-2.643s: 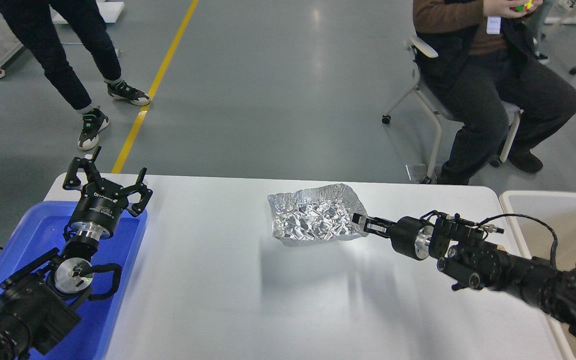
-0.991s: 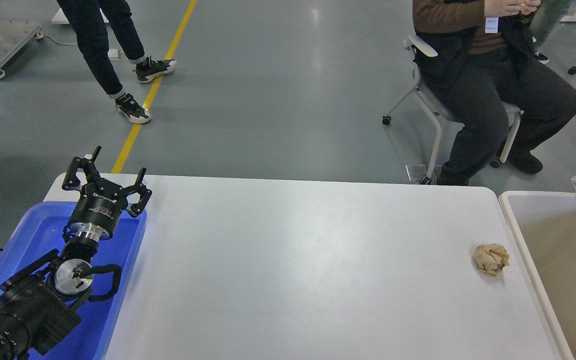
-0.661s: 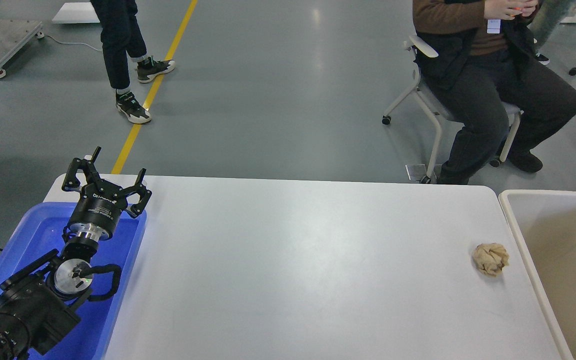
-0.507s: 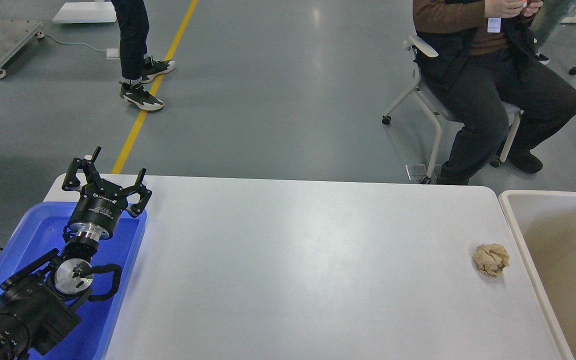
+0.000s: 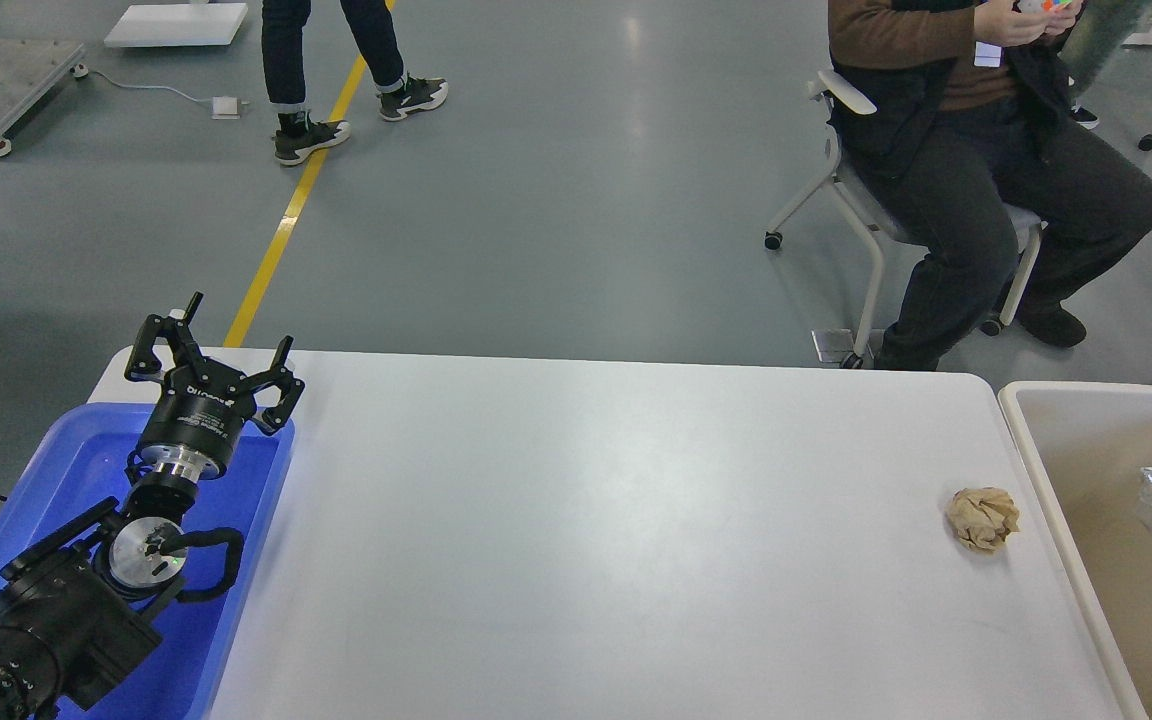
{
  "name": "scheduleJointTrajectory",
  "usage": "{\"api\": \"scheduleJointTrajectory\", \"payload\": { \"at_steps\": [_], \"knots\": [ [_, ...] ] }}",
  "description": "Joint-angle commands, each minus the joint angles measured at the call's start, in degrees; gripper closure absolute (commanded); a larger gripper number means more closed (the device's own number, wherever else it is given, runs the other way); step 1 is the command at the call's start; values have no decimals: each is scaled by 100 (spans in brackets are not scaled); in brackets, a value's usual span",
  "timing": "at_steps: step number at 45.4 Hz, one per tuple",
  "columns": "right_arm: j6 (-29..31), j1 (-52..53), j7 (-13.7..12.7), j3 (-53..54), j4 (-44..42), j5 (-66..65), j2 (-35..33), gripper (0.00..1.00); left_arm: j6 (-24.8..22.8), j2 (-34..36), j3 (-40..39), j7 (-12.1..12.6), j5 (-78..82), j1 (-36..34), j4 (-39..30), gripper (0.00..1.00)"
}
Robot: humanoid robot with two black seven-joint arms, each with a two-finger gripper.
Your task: Tidy desktop
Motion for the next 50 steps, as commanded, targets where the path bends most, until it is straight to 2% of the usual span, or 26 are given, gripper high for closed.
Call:
{"api": "scheduleJointTrajectory", "payload": {
  "at_steps": [1, 2, 4, 5, 9, 19, 31, 35, 40, 43, 50],
  "knots": [
    [-66, -2, -59, 176, -9, 16, 166, 89, 0, 5, 0, 0, 0, -1, 0, 0],
    [-66, -2, -59, 220, -9, 7, 166, 73, 0, 5, 0, 0, 0, 7, 0, 0],
    [-66, -2, -59, 282, -9, 16, 166, 25, 0, 5, 0, 0, 0, -1, 0, 0],
    [-74, 6, -59, 326, -9, 16, 175, 7, -9, -4, 0, 0, 0, 7, 0, 0],
    [-57, 103, -41, 449, -1, 16, 175, 1, 0, -4, 0, 0, 0, -1, 0, 0],
    [-57, 445, -50, 449, -1, 7, 175, 1, 0, -4, 0, 0, 0, -1, 0, 0],
    [-57, 1377, -41, 519, 8, 16, 245, 1, 0, -4, 0, 0, 0, -1, 0, 0],
    [-4, 1746, -24, 922, 26, 25, 280, 1, 0, 5, 0, 0, -9, -1, 0, 0],
    [119, 2159, -33, 1959, 105, 25, 324, 1, 0, 5, 0, 0, 0, -1, 0, 0],
    [460, 2379, -50, 2626, 210, 34, 316, 1, 0, -4, 0, 0, -9, 8, 0, 0],
    [1823, 2511, -68, 4113, 482, 376, 315, 1, 9, -4, 0, 0, -9, 7, 0, 0]
  ]
}}
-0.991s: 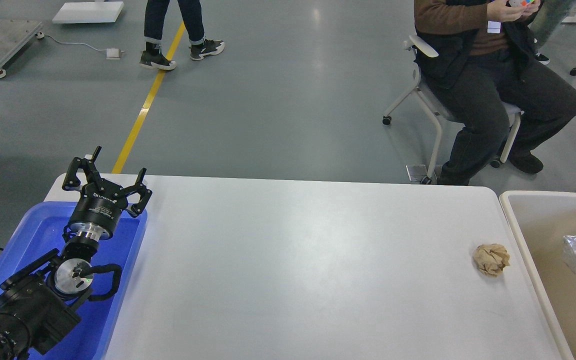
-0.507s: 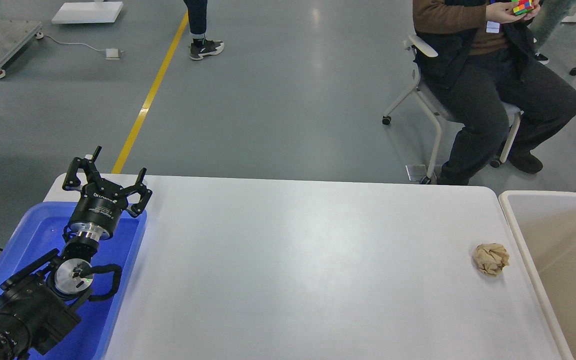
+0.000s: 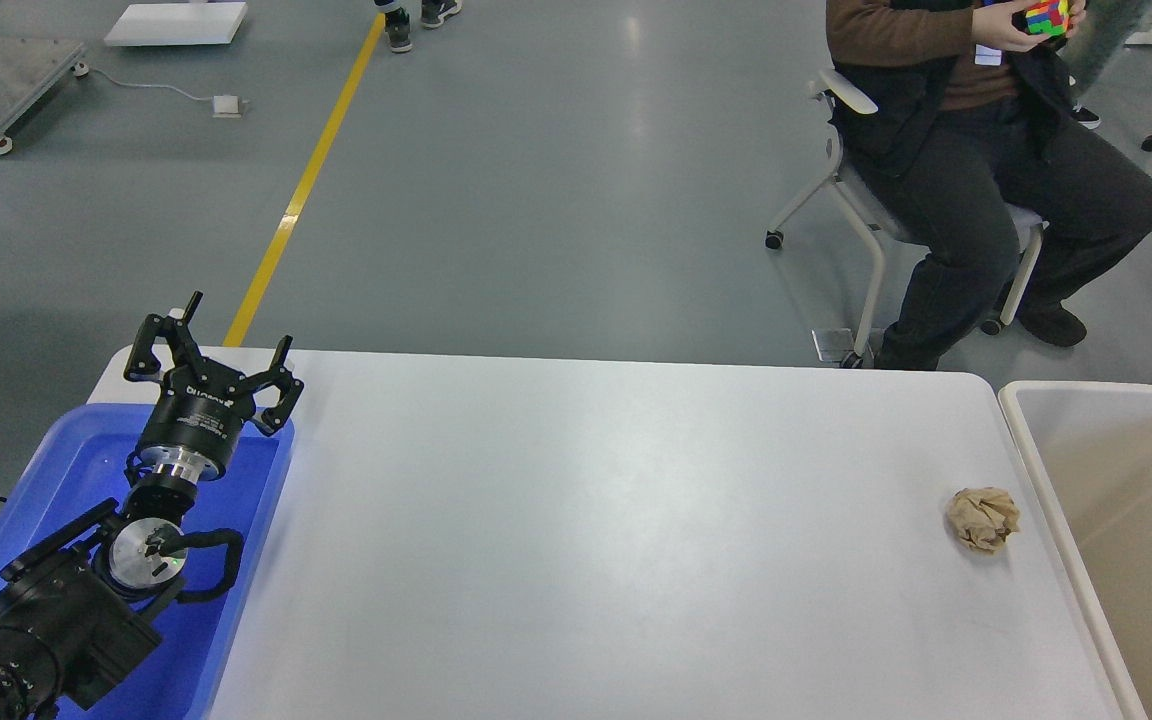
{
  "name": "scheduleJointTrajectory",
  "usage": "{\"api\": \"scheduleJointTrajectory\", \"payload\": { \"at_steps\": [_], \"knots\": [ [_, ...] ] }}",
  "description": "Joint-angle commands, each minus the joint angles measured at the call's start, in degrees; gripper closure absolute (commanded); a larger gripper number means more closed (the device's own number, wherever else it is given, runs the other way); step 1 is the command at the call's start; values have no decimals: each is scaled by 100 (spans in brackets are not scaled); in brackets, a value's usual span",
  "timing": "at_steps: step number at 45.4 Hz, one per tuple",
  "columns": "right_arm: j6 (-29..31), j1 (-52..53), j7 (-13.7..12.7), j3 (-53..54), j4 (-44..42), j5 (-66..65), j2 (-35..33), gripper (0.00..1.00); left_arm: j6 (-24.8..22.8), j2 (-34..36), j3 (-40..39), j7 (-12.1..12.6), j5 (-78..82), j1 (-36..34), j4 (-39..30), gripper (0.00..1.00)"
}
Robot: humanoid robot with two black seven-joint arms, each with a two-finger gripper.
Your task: Tidy desktop
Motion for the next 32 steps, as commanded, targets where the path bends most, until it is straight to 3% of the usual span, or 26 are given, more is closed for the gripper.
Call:
{"api": "scheduleJointTrajectory", "payload": {
  "at_steps": [1, 11, 32],
  "knots": [
    [1478, 500, -23, 2039, 365, 375, 36, 0, 9, -4, 0, 0, 6, -2, 0, 0],
    [1832, 474, -23, 2269, 1148, 735, 220, 0, 0, -4, 0, -9, 6, 7, 0, 0],
    [1919, 439, -5, 2524, 1420, 1588, 1837, 0, 9, -4, 0, 0, -2, -2, 0, 0]
  ]
}}
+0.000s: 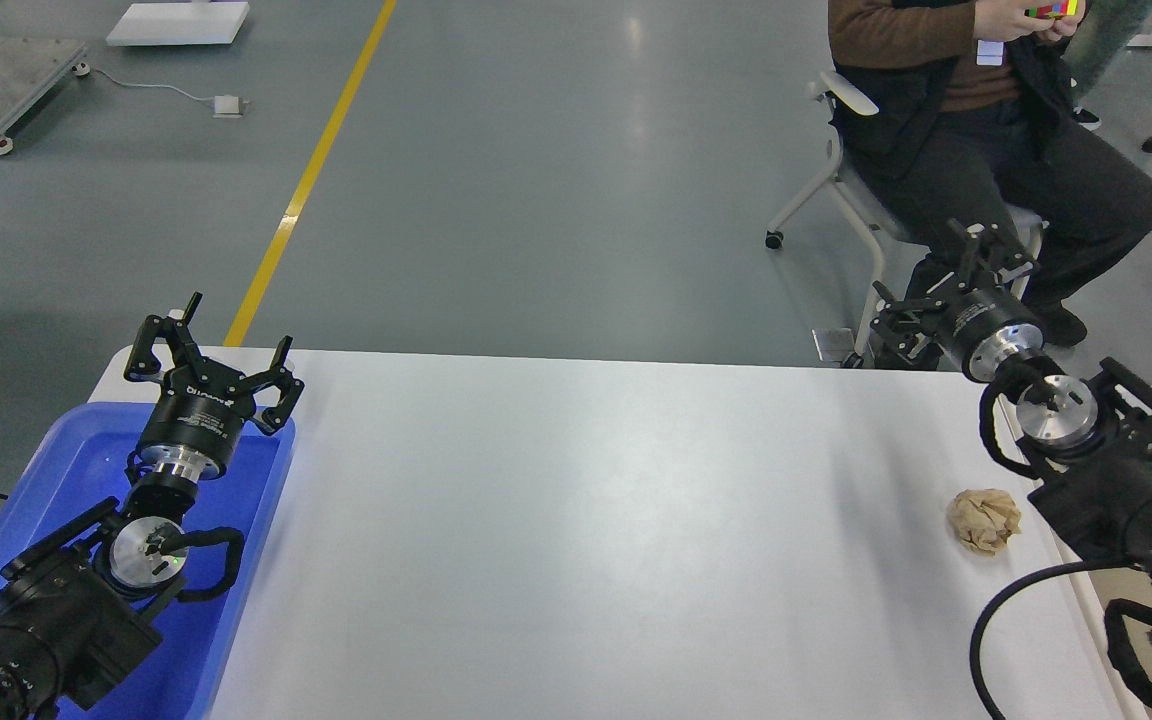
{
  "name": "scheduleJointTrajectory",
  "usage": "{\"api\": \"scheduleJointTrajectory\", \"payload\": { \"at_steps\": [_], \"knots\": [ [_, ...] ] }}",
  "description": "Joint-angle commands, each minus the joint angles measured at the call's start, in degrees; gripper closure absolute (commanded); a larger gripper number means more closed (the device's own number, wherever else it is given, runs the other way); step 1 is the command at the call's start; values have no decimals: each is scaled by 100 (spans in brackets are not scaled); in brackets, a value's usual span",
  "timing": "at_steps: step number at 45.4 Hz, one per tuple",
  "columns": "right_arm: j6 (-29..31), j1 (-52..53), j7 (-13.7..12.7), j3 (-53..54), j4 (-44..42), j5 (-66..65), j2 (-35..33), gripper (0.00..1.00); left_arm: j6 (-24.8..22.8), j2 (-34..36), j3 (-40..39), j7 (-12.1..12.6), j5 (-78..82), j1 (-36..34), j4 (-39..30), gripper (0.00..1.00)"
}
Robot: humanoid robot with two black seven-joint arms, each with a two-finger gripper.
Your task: Tidy desktop
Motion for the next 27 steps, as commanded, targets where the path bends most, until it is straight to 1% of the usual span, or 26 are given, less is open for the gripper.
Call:
{"api": "scheduleJointTrajectory", "payload": {
  "at_steps": [1, 7, 14, 19, 27],
  "knots": [
    [173, -6, -8, 172, 257, 371, 736, 0, 2, 0, 0, -3, 7, -2, 0, 0],
    [200, -41, 9, 94, 521, 363, 973, 0, -7, 0, 0, 5, -2, 7, 0, 0],
    [217, -138, 9, 67, 565, 363, 1263, 0, 2, 0, 0, -3, 7, -2, 0, 0],
    [235, -296, 18, 58, 766, 354, 1281, 0, 2, 0, 0, -3, -2, -2, 0, 0],
    [243, -744, 27, 58, 1355, 292, 1281, 0, 2, 0, 0, -4, -2, -2, 0, 0]
  ]
}}
